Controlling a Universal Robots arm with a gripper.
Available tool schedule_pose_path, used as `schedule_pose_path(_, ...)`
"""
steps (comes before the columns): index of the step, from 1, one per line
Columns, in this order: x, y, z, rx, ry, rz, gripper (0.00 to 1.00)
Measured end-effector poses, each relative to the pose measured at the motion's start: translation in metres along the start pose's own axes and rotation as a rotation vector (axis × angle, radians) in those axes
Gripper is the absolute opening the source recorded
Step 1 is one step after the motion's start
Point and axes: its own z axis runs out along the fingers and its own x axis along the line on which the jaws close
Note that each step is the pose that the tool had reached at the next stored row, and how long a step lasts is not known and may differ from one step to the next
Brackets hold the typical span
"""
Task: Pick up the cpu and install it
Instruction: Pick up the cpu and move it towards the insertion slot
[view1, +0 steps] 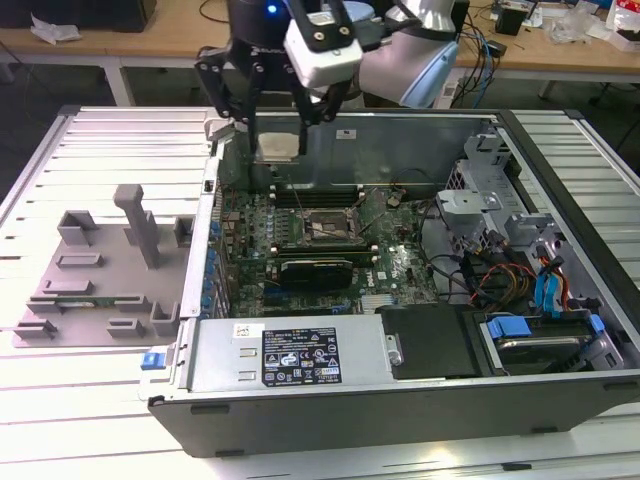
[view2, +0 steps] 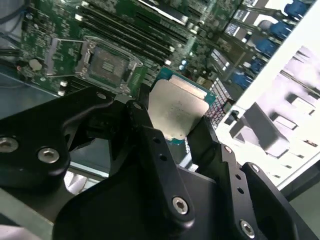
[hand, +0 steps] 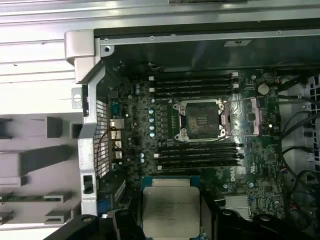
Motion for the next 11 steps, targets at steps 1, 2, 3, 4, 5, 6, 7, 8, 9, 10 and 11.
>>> schedule_pose_path(1, -0.0054, 0.0003, 0.0012, 0.0000, 0.0000, 0.000, 0.55)
schedule_pose_path(2, -0.0117, 0.0006, 0.0030, 0.0001, 0.0001, 0.000, 0.55)
schedule_pose_path(3, -0.0148, 0.0007, 0.0040, 0.0001, 0.0001, 0.000, 0.55)
schedule_pose_path(4, -0.0172, 0.0008, 0.0049, 0.0001, 0.0001, 0.000, 0.55)
schedule_pose_path(5, -0.0234, 0.0011, 0.0078, 0.0000, 0.0001, 0.000, 0.55)
schedule_pose_path(6, -0.0263, 0.0011, 0.0099, -0.0001, 0.0000, 0.000, 0.55)
schedule_pose_path(7, -0.0286, 0.0012, 0.0121, 0.0001, 0.0002, 0.000, 0.55)
schedule_pose_path(8, -0.0305, 0.0013, 0.0144, 0.0002, 0.0002, 0.000, 0.55)
schedule_pose_path(9, -0.0324, 0.0015, 0.0169, 0.0003, 0.0002, 0.000, 0.55)
schedule_pose_path(10, -0.0342, 0.0022, 0.0191, 0.0003, 0.0001, 0.000, 0.55)
schedule_pose_path(11, -0.0357, 0.0027, 0.0210, 0.0003, 0.0001, 0.000, 0.55)
